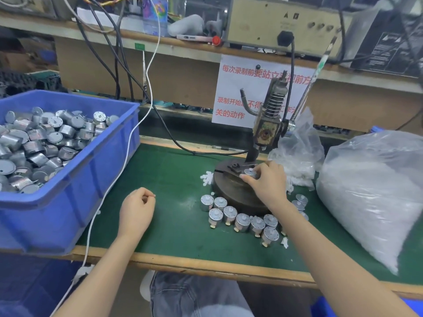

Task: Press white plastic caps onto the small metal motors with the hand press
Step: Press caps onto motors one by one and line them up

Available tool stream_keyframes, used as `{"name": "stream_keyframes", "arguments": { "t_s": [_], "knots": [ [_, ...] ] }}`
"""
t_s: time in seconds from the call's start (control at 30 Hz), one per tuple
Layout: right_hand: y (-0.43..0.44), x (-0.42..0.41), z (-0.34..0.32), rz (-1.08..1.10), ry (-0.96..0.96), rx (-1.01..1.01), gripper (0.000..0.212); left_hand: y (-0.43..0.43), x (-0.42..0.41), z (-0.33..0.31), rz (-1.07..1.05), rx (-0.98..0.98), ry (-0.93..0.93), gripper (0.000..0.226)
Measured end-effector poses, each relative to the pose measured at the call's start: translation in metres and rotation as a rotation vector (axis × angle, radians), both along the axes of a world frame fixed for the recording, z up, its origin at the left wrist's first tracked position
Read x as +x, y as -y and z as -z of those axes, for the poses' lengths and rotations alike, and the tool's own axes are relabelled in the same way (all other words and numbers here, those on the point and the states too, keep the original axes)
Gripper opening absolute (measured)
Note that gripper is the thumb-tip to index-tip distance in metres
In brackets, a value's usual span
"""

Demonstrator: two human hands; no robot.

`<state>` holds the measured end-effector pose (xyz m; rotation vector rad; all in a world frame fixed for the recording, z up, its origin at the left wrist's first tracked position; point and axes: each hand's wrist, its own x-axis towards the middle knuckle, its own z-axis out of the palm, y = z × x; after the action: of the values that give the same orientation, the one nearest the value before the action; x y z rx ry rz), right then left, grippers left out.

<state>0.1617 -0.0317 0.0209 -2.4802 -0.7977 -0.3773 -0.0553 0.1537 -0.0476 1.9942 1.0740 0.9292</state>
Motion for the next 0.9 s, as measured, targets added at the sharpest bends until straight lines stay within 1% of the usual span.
{"name": "stream_keyframes", "arguments": {
  "t_s": [0.1, 0.23, 0.4, 0.47, 0.6, 0.67, 0.8, 0.9],
  "knots": [
    [-0.002, 0.009, 0.009, 0.070, 0.061, 0.022, 0.044, -0.001, 0.001, 0.000, 0.001, 0.005, 0.004, 0.013],
    [-0.010, 0.018, 0.011, 0.086, 0.144, 0.004, 0.047, 0.000, 0.001, 0.001, -0.008, -0.001, 0.008, 0.014],
    [-0.015, 0.025, 0.010, 0.109, 0.180, -0.009, 0.060, -0.002, 0.002, 0.002, -0.009, 0.010, 0.019, 0.017],
    [-0.017, 0.024, 0.011, 0.124, 0.166, -0.001, 0.064, -0.003, 0.002, 0.002, -0.012, 0.007, 0.014, 0.017],
    [-0.017, 0.022, 0.011, 0.139, 0.091, 0.020, 0.066, -0.002, 0.002, 0.003, -0.010, 0.005, 0.007, 0.016],
    [-0.013, 0.021, 0.008, 0.115, 0.015, 0.074, 0.066, -0.003, 0.002, 0.003, -0.013, 0.003, 0.000, 0.016],
    [-0.004, 0.024, -0.007, -0.054, -0.315, 0.436, 0.058, -0.003, 0.003, 0.003, -0.014, 0.012, -0.009, 0.016],
    [0.004, 0.026, -0.020, -0.096, -0.447, 0.621, 0.054, -0.002, 0.003, 0.002, -0.013, 0.015, -0.013, 0.016]
  ]
}}
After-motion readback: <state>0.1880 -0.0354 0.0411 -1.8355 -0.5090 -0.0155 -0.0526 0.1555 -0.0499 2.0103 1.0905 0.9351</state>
